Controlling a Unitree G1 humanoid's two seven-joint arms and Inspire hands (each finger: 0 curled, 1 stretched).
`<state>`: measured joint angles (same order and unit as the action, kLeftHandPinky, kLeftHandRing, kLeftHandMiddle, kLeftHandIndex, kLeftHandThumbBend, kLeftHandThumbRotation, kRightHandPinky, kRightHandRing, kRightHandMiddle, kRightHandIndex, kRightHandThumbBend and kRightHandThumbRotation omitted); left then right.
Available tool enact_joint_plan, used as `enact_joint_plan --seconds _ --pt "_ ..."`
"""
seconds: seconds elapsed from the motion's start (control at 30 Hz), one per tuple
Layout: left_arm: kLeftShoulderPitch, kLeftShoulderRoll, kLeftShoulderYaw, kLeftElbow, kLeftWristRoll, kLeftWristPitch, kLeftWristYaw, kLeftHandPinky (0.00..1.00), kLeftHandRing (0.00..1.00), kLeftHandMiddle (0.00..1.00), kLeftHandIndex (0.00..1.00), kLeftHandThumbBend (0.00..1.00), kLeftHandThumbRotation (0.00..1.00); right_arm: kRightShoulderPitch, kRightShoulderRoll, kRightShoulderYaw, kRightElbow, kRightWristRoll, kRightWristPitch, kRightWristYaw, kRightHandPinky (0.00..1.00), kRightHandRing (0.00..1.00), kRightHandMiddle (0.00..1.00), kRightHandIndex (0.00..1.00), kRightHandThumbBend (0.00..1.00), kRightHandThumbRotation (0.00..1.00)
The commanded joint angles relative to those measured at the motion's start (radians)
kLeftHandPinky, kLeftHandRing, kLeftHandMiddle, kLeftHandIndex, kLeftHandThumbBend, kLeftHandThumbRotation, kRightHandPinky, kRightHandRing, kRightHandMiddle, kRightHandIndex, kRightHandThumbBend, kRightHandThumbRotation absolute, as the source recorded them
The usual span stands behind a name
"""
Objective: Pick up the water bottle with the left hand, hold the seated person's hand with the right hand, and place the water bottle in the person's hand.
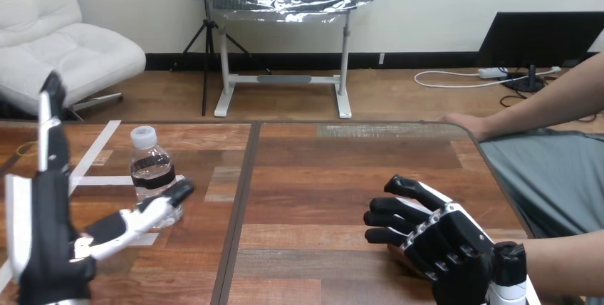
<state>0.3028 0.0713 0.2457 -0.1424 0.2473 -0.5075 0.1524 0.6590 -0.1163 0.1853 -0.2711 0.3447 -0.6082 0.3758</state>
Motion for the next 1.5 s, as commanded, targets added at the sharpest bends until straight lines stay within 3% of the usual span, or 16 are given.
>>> enact_joint_plan --seconds 0.0,0.2,0.6,1.2,1.47 --pt "-0.073 0.039 0.021 0.029 0.011 0.013 0.022 1.0 1.0 1.0 1.0 1.0 0.12 -0.038 0.002 -0.004 -0.032 0.0 0.0 0.004 0.67 0.71 0.72 0.76 0.68 1.0" --pt "-0.105 0.063 0.039 0.056 0.004 0.055 0.04 0.99 0.99 0.99 0.99 1.0 0.15 -0.04 0.001 -0.006 -0.03 0.002 0.002 0.006 0.67 0.71 0.72 0.76 0.68 1.0" --pt "-0.181 0.1 0.05 0.155 -0.045 0.082 0.037 0.96 0.98 0.98 0.97 1.0 0.17 -0.049 -0.002 -0.009 -0.022 -0.001 -0.001 0.016 0.66 0.7 0.72 0.75 0.67 1.0" --pt "-0.314 0.137 0.03 0.338 -0.074 0.134 0.03 1.0 1.0 1.0 0.97 1.0 0.14 -0.062 -0.004 -0.015 -0.014 0.0 -0.002 0.026 0.64 0.69 0.72 0.75 0.66 1.0" --pt "-0.374 0.163 0.017 0.431 -0.066 0.146 0.026 1.0 1.0 1.0 0.99 0.99 0.2 -0.063 -0.002 -0.016 -0.015 -0.002 0.0 0.025 0.63 0.69 0.71 0.74 0.67 1.0"
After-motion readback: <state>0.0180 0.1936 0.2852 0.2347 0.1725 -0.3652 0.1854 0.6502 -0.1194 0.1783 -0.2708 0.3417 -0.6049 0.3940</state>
